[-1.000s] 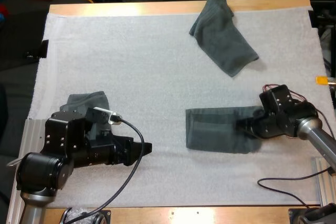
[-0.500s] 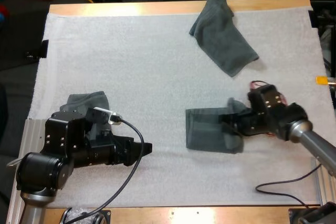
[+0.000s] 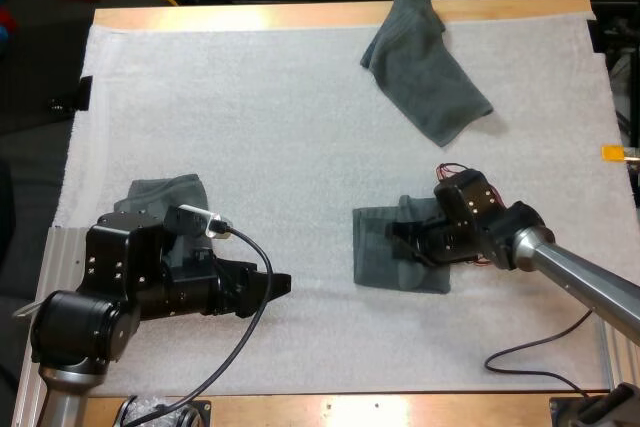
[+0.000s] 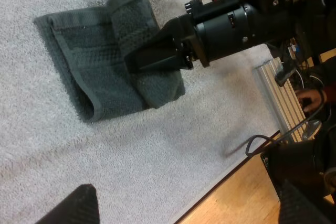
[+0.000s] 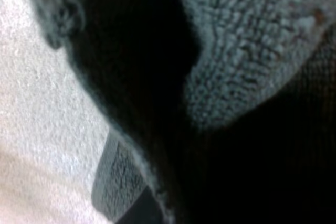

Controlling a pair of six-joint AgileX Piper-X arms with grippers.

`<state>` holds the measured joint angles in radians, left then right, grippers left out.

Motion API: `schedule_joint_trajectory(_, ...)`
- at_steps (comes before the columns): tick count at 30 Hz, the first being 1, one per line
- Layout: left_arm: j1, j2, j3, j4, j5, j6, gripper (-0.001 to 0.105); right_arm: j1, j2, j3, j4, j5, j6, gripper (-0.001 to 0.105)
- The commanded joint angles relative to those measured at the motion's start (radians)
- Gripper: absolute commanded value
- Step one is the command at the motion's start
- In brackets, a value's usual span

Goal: Pick towel from pile, fold and stack

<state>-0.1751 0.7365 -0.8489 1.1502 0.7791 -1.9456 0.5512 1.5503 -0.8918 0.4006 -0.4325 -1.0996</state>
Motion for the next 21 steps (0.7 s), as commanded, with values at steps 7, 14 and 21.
schedule_joint_trajectory(7, -0.001, -0.005, -0.006, 0.001, 0.012, 0.007, 0.068, 0.002, 0.033, -0.006, -0.032, -0.024, 0.027, 0.002)
schedule_joint_trajectory(14, -0.001, -0.005, -0.006, 0.001, 0.012, 0.007, 0.068, 0.002, 0.066, -0.006, -0.046, -0.089, 0.027, 0.002)
schedule_joint_trajectory(21, -0.001, -0.005, -0.006, 0.001, 0.012, 0.007, 0.068, 0.002, 0.074, -0.006, -0.092, -0.149, 0.027, 0.031)
